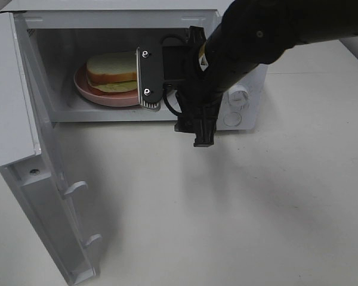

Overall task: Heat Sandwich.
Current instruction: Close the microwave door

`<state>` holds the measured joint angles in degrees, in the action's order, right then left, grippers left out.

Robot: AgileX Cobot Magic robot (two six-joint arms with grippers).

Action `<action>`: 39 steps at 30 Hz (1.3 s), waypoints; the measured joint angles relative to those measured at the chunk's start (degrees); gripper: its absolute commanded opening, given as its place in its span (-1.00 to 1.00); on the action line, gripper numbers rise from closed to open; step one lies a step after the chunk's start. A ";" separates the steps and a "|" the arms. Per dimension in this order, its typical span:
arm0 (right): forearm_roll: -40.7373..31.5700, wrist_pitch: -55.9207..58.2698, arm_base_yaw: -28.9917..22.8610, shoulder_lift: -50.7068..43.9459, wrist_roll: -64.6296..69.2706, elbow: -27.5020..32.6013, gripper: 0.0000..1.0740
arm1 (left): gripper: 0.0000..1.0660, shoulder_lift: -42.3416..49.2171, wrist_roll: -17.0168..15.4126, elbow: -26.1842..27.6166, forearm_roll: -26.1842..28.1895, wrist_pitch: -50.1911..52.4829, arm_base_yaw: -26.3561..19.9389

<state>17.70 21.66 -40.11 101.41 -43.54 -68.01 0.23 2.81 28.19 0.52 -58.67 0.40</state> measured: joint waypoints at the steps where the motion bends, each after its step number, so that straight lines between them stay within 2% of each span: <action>1: 0.00 0.00 0.00 -0.97 0.00 1.15 0.42 | 0.98 0.00 0.00 0.00 0.00 0.00 0.00; 8: 0.00 0.00 0.00 -8.77 1.78 8.65 0.42 | 0.98 0.00 0.00 0.00 0.00 0.00 0.00; 15: 0.00 0.00 0.00 -14.61 4.07 13.64 0.42 | 0.98 0.00 0.00 0.00 0.00 0.00 0.00; 28: -1.78 0.06 0.00 -30.25 17.25 25.61 0.42 | 0.98 0.00 0.00 0.00 0.00 0.00 0.00; 34: -5.10 2.64 0.00 -37.41 25.61 29.51 0.42 | 0.98 0.00 0.00 0.00 0.00 0.00 0.00; 39: -7.28 7.96 0.00 -41.83 30.77 30.25 0.42 | 0.98 0.00 0.00 0.00 0.00 0.00 0.00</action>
<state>10.43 29.62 -40.11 59.59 -12.78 -37.76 0.23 2.81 28.19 0.52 -58.67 0.40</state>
